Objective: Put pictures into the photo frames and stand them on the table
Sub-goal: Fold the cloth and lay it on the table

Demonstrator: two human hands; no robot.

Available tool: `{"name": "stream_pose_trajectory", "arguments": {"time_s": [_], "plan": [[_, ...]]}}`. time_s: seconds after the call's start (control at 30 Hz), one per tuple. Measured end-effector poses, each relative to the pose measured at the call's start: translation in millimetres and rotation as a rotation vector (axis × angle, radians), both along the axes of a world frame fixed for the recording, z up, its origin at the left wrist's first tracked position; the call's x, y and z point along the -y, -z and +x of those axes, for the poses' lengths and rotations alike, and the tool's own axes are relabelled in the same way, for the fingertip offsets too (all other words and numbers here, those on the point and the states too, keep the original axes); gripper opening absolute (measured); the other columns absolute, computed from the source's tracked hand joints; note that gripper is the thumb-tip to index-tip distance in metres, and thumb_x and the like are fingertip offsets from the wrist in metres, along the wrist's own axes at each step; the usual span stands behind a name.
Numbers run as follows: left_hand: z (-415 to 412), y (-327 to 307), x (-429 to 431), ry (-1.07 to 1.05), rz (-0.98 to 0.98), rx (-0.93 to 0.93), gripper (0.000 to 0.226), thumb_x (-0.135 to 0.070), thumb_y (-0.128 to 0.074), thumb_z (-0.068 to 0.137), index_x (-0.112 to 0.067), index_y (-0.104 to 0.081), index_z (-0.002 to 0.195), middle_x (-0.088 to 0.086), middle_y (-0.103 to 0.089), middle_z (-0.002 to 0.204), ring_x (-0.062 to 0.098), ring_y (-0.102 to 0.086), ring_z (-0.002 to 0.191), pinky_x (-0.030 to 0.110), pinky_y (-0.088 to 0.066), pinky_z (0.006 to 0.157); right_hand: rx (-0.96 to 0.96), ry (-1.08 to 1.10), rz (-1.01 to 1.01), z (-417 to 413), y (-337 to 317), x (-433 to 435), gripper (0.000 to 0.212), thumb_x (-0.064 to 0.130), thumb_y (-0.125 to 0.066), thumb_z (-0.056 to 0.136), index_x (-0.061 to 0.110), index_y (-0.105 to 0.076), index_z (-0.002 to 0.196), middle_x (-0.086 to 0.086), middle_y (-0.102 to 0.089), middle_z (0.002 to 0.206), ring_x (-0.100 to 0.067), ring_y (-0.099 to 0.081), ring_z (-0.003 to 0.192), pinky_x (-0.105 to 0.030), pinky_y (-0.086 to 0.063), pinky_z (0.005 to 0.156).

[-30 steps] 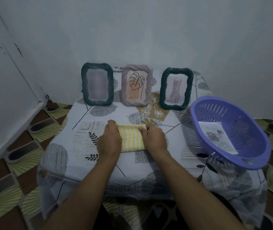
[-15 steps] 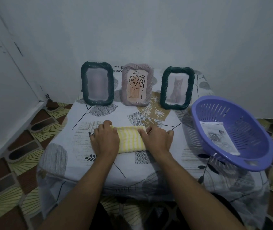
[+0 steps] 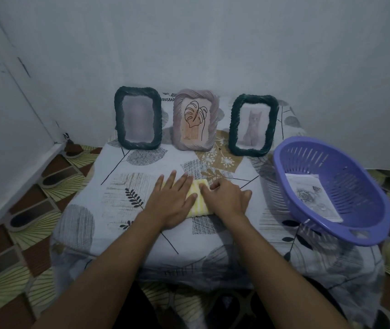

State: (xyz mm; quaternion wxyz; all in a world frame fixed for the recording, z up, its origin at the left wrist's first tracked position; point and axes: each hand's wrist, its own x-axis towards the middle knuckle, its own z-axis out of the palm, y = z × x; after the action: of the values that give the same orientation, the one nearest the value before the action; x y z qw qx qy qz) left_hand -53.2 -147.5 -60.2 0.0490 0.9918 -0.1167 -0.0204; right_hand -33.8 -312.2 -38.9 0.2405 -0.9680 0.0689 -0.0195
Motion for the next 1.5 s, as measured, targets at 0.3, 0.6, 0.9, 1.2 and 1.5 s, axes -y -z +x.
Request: {"name": "stream_pose_trajectory", "arguments": {"time_s": [0.3,0.6,0.9,1.2,1.5], "plan": [[-9.0,-6.3,15.0,-0.177,-0.079,-0.125,0.063,-0.053,-0.004,0.102,-0.024,0.009,0.157,-0.006,0.010,0.166,0.021,0.016,0.151,0.052,0.014,0.119,-0.092,-0.108,0.047,-3.7,0.0,-5.6,0.034,0.044,-0.044,0.098,0.021,-0.063,0.113,-0.004,-0.065,0.118,-0.029,-0.053,0.117,-0.043,-0.029,0.100],[-33.5,-22.8,18.6,-0.443,-0.691,-0.135,0.050,-0.038,-0.014,0.107,-0.027,-0.031,0.152,-0.002,-0.033,0.158,0.020,-0.021,0.149,0.047,-0.003,0.122,-0.035,-0.304,0.665,-15.9,-23.5,-10.4,0.016,0.020,-0.057,0.099,0.023,-0.051,0.114,0.004,-0.060,0.094,-0.012,-0.057,0.083,-0.023,-0.039,0.064],[-55.0,-66.3,-37.5,-0.368,-1.042,-0.130,0.041,-0.047,-0.042,0.087,-0.021,-0.067,0.106,0.000,-0.071,0.105,0.021,-0.066,0.100,0.042,-0.052,0.090,0.039,-0.654,0.736,-29.0,-56.1,-31.8,0.021,0.018,-0.054,0.101,0.028,-0.053,0.120,0.009,-0.061,0.081,-0.001,-0.056,0.073,-0.020,-0.044,0.069],[-59.1,-58.7,-94.5,-0.611,-0.971,0.108,0.030,-0.036,-0.042,0.088,-0.011,-0.056,0.080,0.004,-0.058,0.076,0.020,-0.052,0.071,0.032,-0.038,0.063,0.107,-0.473,0.636,-23.2,-29.8,-82.2,0.031,0.026,-0.052,0.098,0.017,-0.052,0.128,0.004,-0.059,0.128,-0.016,-0.056,0.115,-0.045,-0.045,0.102],[-43.1,-42.3,-140.0,-0.820,-0.754,0.054,0.041,-0.029,-0.037,0.097,-0.005,-0.059,0.123,0.019,-0.059,0.125,0.037,-0.054,0.113,0.044,-0.042,0.094,0.004,-0.479,-0.103,-21.4,17.6,-97.6,0.058,0.037,-0.026,0.102,0.015,-0.022,0.155,-0.006,-0.014,0.166,-0.026,-0.006,0.154,-0.052,-0.002,0.123]]}}
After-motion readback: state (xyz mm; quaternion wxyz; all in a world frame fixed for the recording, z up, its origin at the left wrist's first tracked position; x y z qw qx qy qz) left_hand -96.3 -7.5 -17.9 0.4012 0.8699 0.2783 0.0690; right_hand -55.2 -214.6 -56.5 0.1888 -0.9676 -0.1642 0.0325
